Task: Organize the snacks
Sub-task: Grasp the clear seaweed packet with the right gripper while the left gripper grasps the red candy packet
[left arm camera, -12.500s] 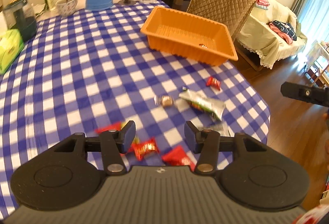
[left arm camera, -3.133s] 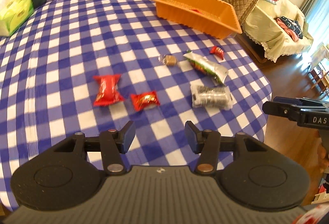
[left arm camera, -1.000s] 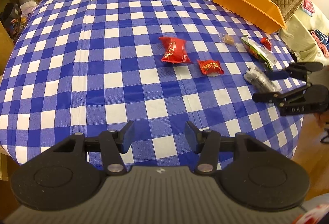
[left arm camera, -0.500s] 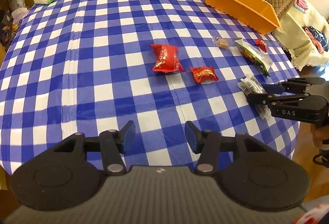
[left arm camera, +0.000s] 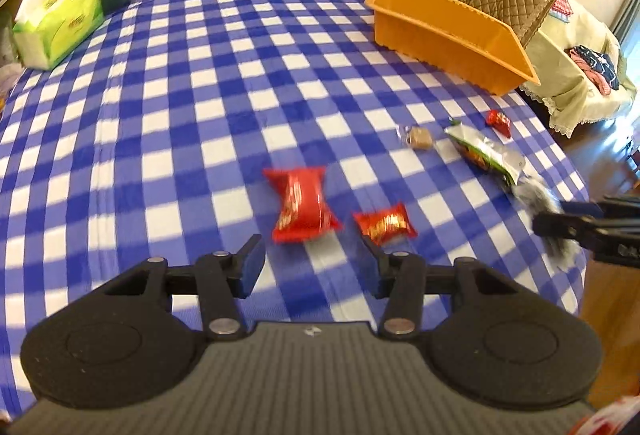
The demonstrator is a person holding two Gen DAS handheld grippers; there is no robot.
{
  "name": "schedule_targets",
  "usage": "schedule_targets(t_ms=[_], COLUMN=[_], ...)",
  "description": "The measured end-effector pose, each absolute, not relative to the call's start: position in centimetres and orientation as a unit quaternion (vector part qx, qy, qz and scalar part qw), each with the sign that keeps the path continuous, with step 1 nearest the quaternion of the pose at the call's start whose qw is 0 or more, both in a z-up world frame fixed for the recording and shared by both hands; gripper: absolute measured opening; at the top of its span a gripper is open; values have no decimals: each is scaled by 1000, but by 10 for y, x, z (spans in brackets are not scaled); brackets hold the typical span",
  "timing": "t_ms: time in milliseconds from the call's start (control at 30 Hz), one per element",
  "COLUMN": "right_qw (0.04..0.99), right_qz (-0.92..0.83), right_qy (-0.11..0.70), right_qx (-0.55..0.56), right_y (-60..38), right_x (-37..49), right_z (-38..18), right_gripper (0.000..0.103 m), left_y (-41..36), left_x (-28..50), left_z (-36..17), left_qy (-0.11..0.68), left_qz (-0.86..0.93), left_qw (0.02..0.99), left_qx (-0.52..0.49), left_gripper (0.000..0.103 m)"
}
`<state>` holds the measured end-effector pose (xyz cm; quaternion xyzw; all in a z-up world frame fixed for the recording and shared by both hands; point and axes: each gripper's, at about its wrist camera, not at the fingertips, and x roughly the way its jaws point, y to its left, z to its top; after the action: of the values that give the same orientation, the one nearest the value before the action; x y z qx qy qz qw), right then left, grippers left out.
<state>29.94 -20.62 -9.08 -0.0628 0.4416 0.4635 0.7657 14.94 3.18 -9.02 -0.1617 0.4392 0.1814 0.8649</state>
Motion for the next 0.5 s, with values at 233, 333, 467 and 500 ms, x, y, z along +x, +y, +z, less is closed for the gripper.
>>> schedule_targets(t_ms=[233,333,467,500], right_qw=[786,791,795,796], right_qz=[424,410,397,395], right_qy=[450,453,458,458], right_qx=[-31,-21,-13,-12], right_y=[-231,-239,-245,-246], right_x=[304,304,304,304], right_z=[-84,-83,-84,-84], right_gripper=[38,38,38,38], left_y=[45,49,54,55], left_x=[180,191,199,200], left_z=[-102,-107,-114,-115], left_qy=[456,465,478,483], left_qz=[166,159,155,152], left_qw=[863,860,855,853], left_qx=[-143,-134,-130,-127], left_gripper=[38,35,28,25])
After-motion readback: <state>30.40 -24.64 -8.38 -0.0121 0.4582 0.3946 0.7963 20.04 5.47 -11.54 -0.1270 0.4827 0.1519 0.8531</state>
